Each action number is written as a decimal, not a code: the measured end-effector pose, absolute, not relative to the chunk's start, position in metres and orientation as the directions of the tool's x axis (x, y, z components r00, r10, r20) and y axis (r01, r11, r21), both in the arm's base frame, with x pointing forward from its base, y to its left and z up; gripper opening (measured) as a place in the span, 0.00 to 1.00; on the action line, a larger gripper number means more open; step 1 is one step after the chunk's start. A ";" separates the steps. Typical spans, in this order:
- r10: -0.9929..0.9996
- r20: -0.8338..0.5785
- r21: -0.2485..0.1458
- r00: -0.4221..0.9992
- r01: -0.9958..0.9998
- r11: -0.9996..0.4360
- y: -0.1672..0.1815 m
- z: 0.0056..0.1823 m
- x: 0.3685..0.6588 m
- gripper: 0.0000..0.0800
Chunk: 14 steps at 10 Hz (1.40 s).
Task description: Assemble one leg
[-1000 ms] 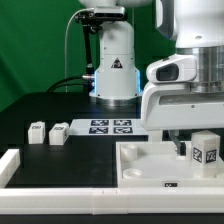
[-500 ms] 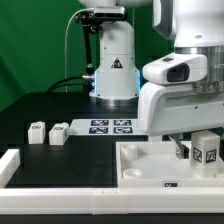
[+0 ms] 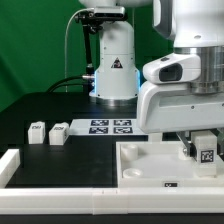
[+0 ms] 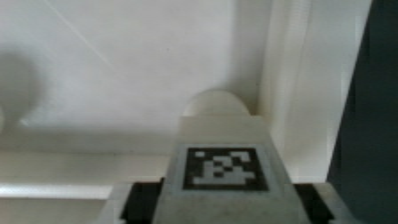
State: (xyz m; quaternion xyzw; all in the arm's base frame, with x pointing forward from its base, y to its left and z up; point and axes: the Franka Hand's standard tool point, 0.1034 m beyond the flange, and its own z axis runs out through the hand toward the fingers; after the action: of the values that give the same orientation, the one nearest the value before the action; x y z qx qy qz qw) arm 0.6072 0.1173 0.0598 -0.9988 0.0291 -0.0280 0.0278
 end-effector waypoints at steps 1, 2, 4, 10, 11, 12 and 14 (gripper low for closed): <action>-0.226 0.054 -0.072 0.973 -0.222 -0.972 0.117 0.060 0.607 0.36; -0.357 0.045 -0.079 0.933 -0.353 -0.932 0.118 0.060 0.606 0.36; -0.590 0.019 -0.091 0.807 -0.586 -0.805 0.118 0.059 0.606 0.36; -0.858 -0.036 -0.098 0.513 -0.856 -0.508 0.123 0.057 0.605 0.48; -0.858 -0.036 -0.098 0.513 -0.856 -0.508 0.123 0.057 0.605 0.70; -0.819 -0.027 -0.099 0.573 -0.817 -0.568 0.123 0.057 0.605 0.70; -0.620 0.003 -0.103 0.784 -0.617 -0.780 0.123 0.057 0.605 0.81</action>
Offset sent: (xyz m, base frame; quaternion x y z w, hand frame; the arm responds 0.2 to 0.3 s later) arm -0.0012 -0.0047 0.0006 -0.0150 0.0103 0.3559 0.9344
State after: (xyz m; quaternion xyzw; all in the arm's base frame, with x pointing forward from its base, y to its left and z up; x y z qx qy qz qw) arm 0.6045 0.1230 0.0573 -0.9434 0.3278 -0.0181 0.0481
